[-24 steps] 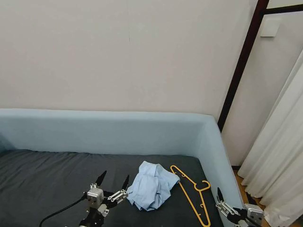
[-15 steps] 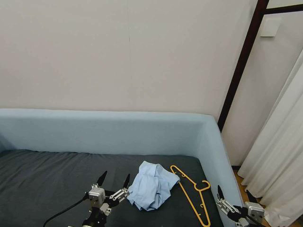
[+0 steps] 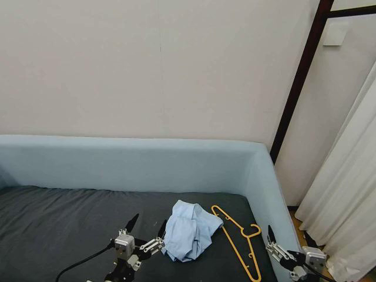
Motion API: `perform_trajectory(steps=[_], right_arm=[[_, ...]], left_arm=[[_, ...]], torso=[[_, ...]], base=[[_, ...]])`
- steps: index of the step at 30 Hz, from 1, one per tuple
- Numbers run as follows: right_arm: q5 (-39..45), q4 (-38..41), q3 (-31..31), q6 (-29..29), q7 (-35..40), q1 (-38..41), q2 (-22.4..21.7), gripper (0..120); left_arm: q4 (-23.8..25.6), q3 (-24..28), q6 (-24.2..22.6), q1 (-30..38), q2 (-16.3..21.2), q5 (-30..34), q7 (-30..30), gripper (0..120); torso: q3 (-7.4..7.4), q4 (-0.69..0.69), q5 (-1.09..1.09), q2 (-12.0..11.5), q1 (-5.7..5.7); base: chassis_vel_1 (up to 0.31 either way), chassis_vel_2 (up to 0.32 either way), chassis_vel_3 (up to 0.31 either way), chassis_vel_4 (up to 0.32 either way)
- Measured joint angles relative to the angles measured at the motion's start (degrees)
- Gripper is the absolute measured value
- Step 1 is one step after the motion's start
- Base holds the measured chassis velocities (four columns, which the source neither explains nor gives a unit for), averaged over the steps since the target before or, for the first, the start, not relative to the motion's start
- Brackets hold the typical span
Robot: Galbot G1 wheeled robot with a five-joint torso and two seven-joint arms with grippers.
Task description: Pick up the clothes from the sofa and hang them on the clothes hanger.
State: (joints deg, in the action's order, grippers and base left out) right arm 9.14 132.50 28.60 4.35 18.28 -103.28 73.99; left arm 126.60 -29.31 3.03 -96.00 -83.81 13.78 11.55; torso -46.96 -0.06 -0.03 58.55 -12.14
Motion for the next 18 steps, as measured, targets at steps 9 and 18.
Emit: perform_trajectory(steps=[9,18], right_arm=[[0.18,0.81,-1.73,-1.44,1.96,-0.49,1.69,100],[-0.27,0.55,-3.53,-4.0,3.68,-0.85,3.87,100]], left_arm=[[-0.92,0.1,1.54,0.53,-0.12,0.04,-1.43,100],[-1.09,-0.05,1.79,0.73,1.4,0.94,-1.29,100]], torso=[[0.0,0.0,-0.01,0.0,0.0],[0.0,0.0,-0.01,0.0,0.0]], base=[[0.0,0.0,0.0,0.0],[0.0,0.0,0.0,0.0]])
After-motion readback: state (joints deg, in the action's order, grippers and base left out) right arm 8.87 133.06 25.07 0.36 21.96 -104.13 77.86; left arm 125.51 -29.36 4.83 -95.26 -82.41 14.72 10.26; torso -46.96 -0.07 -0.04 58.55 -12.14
